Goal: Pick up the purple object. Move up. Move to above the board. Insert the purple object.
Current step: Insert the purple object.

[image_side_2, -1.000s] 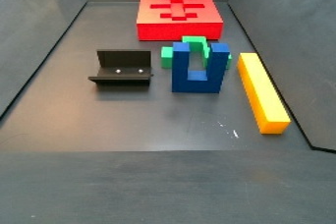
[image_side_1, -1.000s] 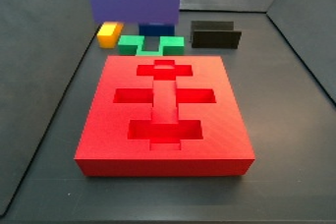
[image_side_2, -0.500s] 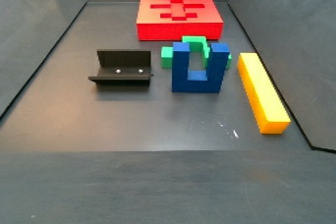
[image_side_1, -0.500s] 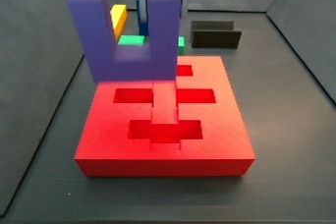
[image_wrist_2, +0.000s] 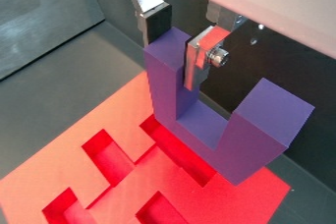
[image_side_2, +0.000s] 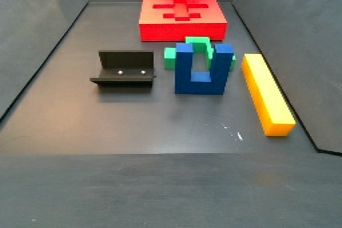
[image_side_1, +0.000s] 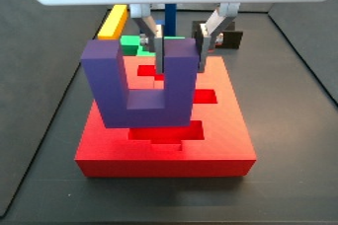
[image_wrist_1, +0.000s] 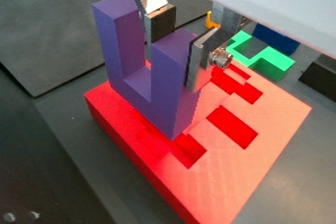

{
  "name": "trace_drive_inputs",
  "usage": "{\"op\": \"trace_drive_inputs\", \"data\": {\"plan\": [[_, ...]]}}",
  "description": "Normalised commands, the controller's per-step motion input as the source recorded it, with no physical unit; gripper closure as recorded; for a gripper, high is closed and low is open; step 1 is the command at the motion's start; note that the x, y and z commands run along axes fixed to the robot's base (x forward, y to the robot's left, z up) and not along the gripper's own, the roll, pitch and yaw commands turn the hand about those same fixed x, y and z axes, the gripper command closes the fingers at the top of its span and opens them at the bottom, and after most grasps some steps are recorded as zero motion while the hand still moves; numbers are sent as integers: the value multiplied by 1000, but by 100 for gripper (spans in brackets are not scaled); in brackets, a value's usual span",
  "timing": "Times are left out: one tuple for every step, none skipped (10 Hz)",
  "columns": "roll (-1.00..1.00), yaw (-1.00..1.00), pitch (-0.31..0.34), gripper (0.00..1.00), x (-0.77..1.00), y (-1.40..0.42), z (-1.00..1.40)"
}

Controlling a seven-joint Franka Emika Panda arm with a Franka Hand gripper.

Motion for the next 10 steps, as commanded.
{"op": "trace_drive_inputs", "data": {"plan": [[171,0,-21,100,437,-91,-377],[209,-14,-30,100,403,-17,-331],[164,-17,-16,100,523,0,-246],[226,-71,0,100,471,0,-174],[256,-66,0,100,394,0,-183],[201,-6,0,100,320,0,-214],[166,0,0,100,157,0,-223],[119,0,0,100,-29,0,-186],[46,0,0,100,-117,0,-131],[0,0,0,100,-154,0,-109]]}}
